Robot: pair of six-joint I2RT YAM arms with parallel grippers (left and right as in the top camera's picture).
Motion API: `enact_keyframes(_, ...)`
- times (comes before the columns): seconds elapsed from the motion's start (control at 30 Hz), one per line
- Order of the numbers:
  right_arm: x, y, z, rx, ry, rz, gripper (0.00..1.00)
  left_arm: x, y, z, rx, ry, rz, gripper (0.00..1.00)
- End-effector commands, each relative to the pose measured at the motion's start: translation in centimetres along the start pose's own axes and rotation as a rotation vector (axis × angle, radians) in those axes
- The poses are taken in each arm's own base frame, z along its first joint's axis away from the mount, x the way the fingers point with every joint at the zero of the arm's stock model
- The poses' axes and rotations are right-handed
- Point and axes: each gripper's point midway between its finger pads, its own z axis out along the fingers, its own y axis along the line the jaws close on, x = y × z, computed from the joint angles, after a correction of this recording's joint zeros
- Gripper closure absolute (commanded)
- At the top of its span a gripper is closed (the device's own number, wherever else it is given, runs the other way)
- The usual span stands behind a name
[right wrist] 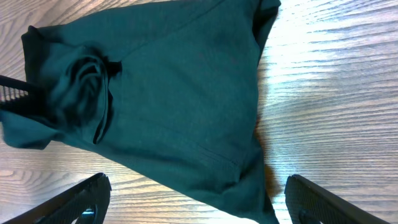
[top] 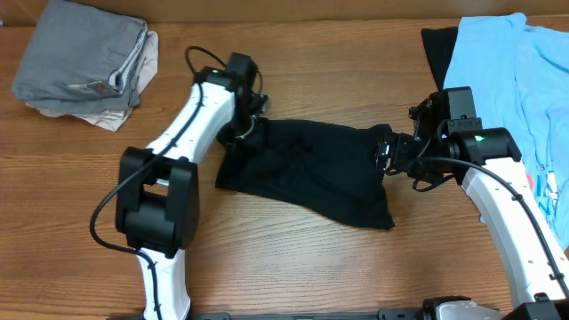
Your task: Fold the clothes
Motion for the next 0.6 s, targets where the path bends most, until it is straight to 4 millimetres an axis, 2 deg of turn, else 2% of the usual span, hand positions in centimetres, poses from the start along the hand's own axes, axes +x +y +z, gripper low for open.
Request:
enact_keyframes(0.0,0.1,-0.2,0.2,0.010,0.002,0.005,0.07,0.8,-2.9,0.6,0.033,0.033,0.052,0.96)
enact_keyframes(0.17,0.1,-0.2,0.2,0.010,0.002,0.004,0.07,2.6,-5.7,1.7,0.020,0.086,0.120,0.96)
enact_keyframes(0.3,0.1,-0.2,0.2,0.010,0.002,0.005,0.07,3.1,-6.4,2.3,-0.011,0.095,0.140,0.96)
enact_keyframes(0.47,0.0,-0.2,0.2,0.010,0.000,0.004,0.07,2.0,-6.5,2.3,-0.018,0.049,0.151,0.96)
enact_keyframes(0.57,-0.2,-0.2,0.6,0.010,0.000,0.004,0.04,-0.3,-6.5,0.0,-0.008,-0.017,0.141,0.96)
